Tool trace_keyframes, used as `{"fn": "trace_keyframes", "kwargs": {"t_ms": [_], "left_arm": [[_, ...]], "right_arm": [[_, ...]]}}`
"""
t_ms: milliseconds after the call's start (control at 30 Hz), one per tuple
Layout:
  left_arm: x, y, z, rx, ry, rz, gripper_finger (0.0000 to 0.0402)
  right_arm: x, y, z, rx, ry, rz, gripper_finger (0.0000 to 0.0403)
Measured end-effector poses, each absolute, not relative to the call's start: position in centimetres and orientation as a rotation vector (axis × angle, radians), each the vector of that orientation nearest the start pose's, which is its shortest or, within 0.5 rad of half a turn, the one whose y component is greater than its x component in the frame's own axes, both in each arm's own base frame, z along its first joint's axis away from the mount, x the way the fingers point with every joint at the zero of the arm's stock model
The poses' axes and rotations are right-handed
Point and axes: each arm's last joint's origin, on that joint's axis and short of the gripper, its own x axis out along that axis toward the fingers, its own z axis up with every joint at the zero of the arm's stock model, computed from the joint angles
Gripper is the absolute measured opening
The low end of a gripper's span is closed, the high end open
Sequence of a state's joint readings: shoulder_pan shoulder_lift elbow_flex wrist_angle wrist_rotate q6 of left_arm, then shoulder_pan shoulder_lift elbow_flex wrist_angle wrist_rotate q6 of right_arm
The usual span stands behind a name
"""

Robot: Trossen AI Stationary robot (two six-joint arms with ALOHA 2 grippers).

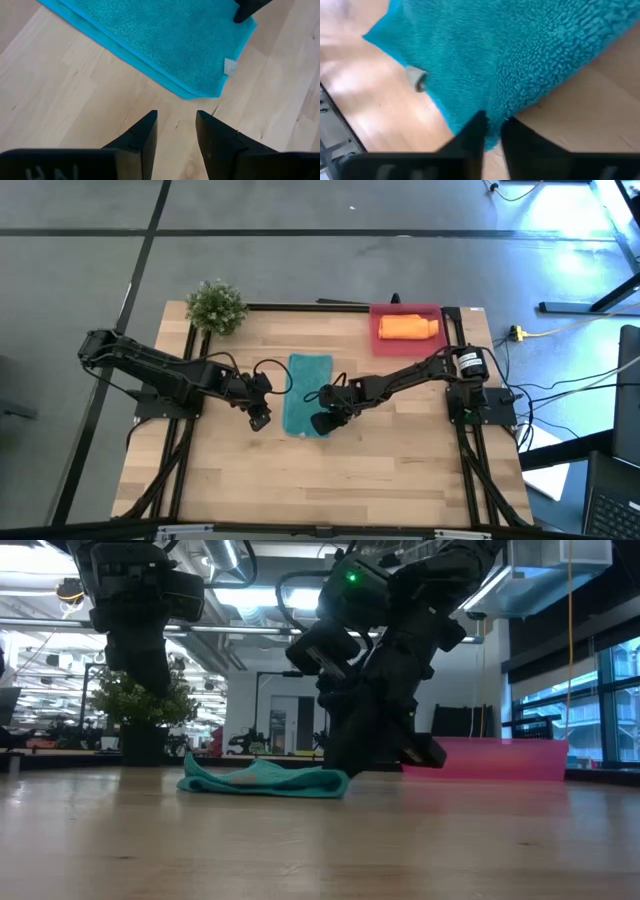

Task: Roll microfiber towels into tight, uniform cylinder then place into a basket
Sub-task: Fold the blue microfiber towel

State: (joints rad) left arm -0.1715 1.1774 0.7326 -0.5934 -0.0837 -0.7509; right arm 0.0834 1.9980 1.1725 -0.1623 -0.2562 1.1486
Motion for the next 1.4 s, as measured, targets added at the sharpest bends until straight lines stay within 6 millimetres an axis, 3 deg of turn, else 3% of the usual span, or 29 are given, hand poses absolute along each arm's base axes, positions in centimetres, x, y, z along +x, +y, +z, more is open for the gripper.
{"fn": "trace_keyframes", "kwargs": {"t_ms": [100,367,733,1400], "left_arm": [[21.2,-3.4,21.3,-0.547,1.002,0.307,0.0125],[21.1,-3.4,21.2,-0.543,1.016,0.312,0.0125],[21.0,-3.4,21.2,-0.540,1.027,0.317,0.0125],[21.0,-3.4,21.2,-0.543,1.026,0.318,0.0125]], "right_arm": [[39.4,4.0,12.7,1.116,1.039,-0.224,0.0012],[39.8,2.5,13.8,1.171,1.000,-0.143,0.0006],[39.7,-1.4,15.6,1.162,0.906,-0.149,0.0005],[38.1,-9.2,17.0,1.140,0.756,-0.336,0.0006]]}}
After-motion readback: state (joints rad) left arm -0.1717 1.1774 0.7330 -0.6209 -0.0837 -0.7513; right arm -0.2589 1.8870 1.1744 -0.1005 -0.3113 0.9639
